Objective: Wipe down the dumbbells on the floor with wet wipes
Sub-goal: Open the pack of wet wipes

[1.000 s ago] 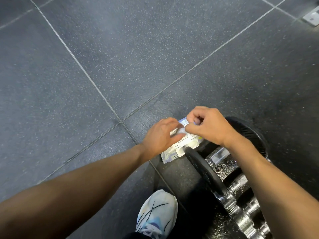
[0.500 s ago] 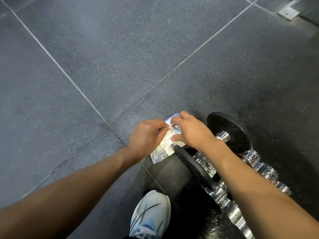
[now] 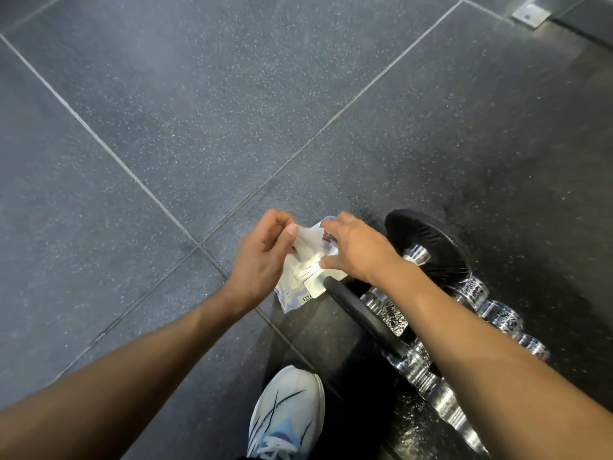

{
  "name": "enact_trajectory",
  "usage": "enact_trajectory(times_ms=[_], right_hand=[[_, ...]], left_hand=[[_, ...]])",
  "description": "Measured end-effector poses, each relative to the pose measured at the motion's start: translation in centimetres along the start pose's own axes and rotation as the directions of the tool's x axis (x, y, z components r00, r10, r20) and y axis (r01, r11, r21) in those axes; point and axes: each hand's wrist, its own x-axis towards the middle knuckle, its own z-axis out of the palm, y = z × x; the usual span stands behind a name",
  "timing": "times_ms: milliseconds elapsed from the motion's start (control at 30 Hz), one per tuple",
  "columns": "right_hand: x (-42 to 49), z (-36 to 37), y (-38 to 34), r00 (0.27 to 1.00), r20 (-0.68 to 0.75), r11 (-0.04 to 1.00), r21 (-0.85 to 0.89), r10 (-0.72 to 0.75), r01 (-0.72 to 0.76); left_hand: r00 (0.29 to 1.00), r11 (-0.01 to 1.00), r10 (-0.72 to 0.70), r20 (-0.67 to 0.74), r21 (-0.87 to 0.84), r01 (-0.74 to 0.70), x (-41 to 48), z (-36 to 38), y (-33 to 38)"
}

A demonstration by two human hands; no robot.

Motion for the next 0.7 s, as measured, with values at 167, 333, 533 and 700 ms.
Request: enact_trajectory(times_ms=[167, 333, 533, 700], right_hand=[[0.0, 0.2, -0.1, 1.0, -0.009, 1.0, -0.011, 0.003, -0.003], [-0.1, 0.4, -0.2, 1.0, -0.021, 0.999, -0.031, -0.01, 0.009], [-0.1, 0.4, -0.5, 0.999, -0.032, 0.999, -0.041, -0.011, 0.01], [0.0, 0.5, -0.4, 1.0, -0.017, 0.998, -0.061, -0.009, 0.008]], left_hand=[[0.988, 0.964, 0.155, -0.017, 0.219, -0.147, -0.1, -0.4, -0.3], [0.97, 0.937, 0.218, -0.107, 0.302, -0.177, 0.0, -0.4, 0.4], [0.938, 0.945, 0.234, -0.255, 0.288, -0.157, 0.5, 0.1, 1.9], [0.892, 0.929, 0.302, -0.337, 0.316, -0.195, 1.7, -0.3, 4.8]])
